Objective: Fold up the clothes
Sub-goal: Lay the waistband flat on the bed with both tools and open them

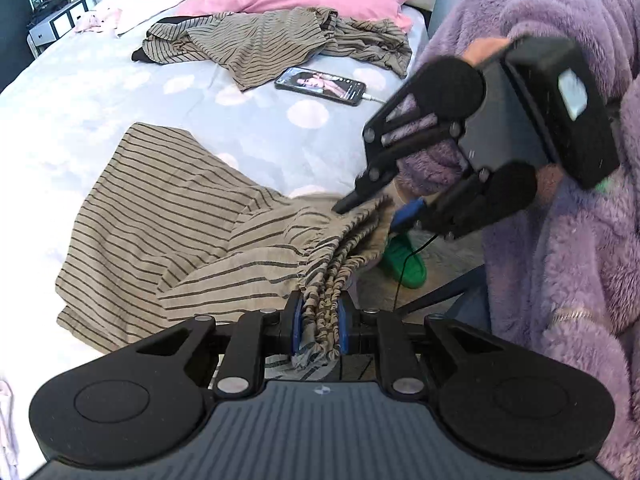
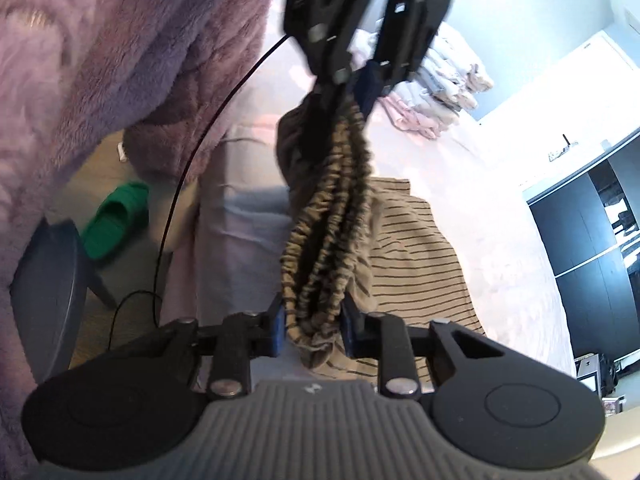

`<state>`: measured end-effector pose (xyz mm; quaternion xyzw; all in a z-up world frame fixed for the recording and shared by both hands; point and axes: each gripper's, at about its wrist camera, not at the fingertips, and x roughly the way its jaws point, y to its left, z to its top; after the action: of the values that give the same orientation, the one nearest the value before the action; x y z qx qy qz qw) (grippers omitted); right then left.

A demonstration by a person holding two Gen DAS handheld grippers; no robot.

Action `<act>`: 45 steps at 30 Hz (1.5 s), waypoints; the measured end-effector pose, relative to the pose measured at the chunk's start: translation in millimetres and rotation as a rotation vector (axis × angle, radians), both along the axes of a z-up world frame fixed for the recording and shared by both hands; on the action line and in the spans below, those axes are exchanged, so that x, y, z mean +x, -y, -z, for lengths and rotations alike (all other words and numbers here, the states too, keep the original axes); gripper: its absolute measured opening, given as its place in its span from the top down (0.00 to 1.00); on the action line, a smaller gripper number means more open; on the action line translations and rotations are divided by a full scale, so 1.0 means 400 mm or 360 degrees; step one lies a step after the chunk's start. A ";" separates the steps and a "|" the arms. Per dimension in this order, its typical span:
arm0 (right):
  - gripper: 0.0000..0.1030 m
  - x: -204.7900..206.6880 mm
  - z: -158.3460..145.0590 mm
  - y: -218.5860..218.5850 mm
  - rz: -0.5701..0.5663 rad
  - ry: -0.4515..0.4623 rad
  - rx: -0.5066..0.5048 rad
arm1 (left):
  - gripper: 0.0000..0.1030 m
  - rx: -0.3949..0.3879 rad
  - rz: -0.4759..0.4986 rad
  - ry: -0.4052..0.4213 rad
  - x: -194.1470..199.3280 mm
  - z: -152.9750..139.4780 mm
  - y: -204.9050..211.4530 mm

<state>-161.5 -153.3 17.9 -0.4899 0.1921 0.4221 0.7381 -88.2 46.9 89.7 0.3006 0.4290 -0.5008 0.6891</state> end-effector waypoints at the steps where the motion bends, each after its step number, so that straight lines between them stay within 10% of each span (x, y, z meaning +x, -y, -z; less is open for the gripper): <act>1: 0.77 0.007 -0.007 0.004 0.0004 -0.0005 0.0004 | 0.86 0.0004 0.0001 0.0003 0.002 0.000 -0.001; 20: 0.79 0.431 -0.147 -0.019 0.0220 -0.0131 0.0207 | 0.77 0.0122 -0.0303 0.0520 0.270 -0.026 -0.004; 34: 0.79 0.799 0.026 -0.105 0.0551 -0.0540 0.0254 | 0.77 0.0146 -0.0535 0.0347 0.603 0.172 -0.010; 45: 0.65 0.878 0.125 -0.135 0.0774 -0.0638 0.0251 | 0.66 0.0144 -0.0774 0.0334 0.677 0.269 -0.063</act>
<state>189.7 -99.2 -32.0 -0.2782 0.4119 0.3351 0.8004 182.8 71.9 -17.9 0.2696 0.4368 -0.2670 0.8156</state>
